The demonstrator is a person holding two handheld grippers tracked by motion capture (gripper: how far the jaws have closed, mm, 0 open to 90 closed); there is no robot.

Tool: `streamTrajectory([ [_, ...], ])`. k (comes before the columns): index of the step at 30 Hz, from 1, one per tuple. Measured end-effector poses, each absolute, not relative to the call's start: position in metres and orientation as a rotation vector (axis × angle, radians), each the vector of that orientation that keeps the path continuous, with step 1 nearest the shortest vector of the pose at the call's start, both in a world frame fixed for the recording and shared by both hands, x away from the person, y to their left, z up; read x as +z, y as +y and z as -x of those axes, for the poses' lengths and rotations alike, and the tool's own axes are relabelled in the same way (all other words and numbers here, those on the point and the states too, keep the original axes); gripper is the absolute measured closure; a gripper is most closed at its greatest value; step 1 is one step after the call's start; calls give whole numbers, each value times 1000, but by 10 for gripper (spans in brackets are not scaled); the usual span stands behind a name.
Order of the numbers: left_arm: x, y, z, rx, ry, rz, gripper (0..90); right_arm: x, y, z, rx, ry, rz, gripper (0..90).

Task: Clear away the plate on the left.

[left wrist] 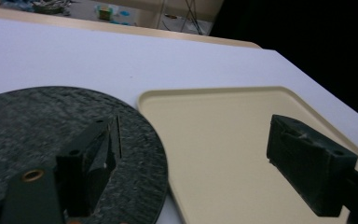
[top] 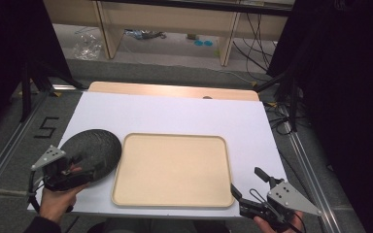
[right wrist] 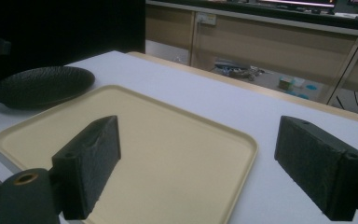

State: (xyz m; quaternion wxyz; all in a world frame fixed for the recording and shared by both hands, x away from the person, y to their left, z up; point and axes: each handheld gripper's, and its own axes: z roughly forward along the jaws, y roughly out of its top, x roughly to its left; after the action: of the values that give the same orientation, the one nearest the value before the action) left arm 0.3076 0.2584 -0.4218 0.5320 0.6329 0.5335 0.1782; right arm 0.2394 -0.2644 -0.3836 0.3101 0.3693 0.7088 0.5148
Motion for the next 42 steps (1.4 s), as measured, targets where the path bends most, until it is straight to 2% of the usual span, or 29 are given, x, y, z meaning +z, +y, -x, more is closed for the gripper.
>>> streamTrajectory([
  [4, -425, 278, -312, 392, 1356, -1426, 186, -384, -261, -240, 1354, 1888, -966, 154],
  [9, -429, 290, -318, 409, 1449, -1410, 199, -386, -260, -241, 1381, 1889, -957, 154],
  [17, -440, 313, -328, 356, 1611, -1330, 200, -384, -263, -241, 1363, 1898, -956, 154],
  [24, -449, 329, -338, 325, 1676, -1300, 204, -385, -261, -242, 1364, 1912, -954, 155],
  [31, -462, 348, -347, 202, 1742, -1175, 207, -385, -261, -241, 1350, 1942, -945, 157],
  [42, -471, 362, -349, 223, 1848, -1146, 208, -387, -259, -242, 1375, 1934, -928, 156],
])
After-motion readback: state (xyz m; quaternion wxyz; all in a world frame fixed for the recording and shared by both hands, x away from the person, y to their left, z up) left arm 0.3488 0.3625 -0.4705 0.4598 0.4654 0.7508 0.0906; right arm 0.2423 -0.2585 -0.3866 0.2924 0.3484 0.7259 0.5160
